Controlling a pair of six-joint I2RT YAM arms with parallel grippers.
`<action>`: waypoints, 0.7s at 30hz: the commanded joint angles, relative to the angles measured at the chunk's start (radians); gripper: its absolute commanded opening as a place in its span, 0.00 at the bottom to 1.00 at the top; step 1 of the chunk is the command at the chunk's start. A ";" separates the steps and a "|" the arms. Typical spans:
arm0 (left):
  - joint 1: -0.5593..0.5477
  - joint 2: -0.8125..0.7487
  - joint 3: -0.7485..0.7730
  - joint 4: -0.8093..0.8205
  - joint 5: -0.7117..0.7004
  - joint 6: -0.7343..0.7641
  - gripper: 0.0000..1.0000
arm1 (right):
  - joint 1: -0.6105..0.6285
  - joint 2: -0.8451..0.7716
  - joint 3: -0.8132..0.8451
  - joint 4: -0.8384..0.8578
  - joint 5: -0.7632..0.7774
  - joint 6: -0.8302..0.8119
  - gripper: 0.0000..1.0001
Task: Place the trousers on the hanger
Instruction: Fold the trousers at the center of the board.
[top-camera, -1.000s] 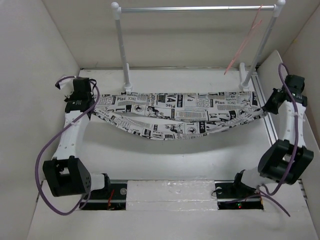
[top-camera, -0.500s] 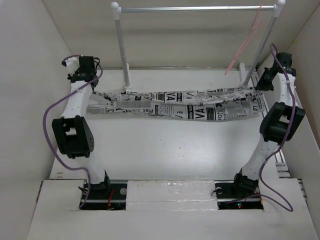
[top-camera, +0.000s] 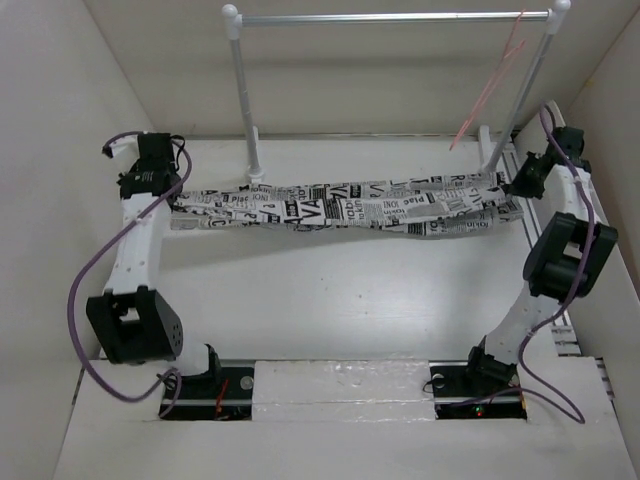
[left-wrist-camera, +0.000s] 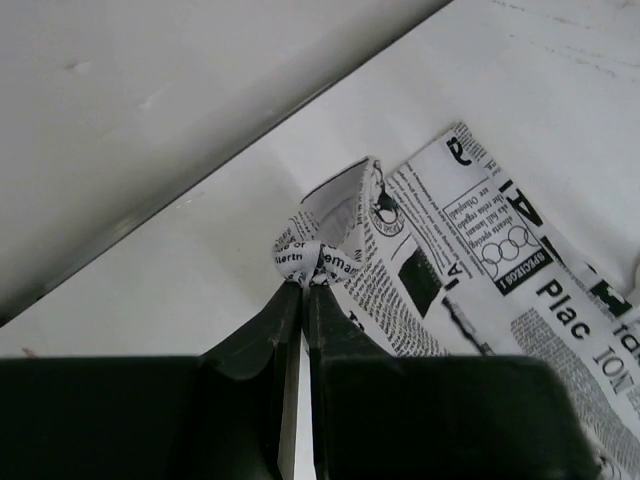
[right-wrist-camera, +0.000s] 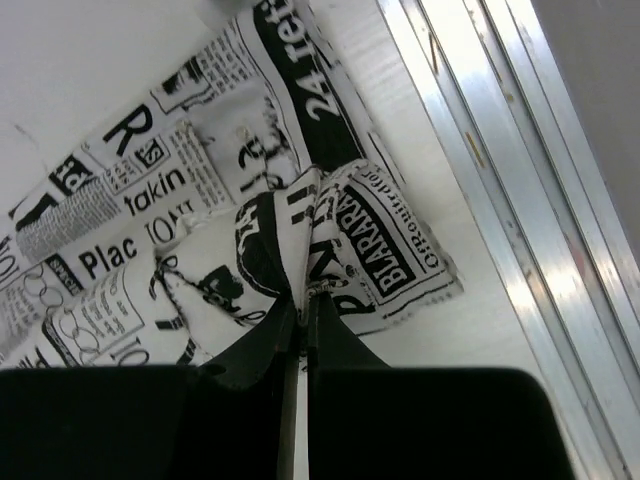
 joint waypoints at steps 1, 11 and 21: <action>0.009 -0.161 -0.076 -0.046 -0.015 -0.010 0.00 | -0.078 -0.209 -0.135 0.213 -0.057 0.027 0.00; 0.078 -0.030 -0.088 0.030 -0.011 0.118 0.00 | -0.136 -0.181 -0.149 0.202 -0.094 -0.015 0.00; 0.078 0.601 0.530 -0.068 0.077 0.130 0.00 | -0.029 0.328 0.539 -0.005 -0.054 0.007 0.00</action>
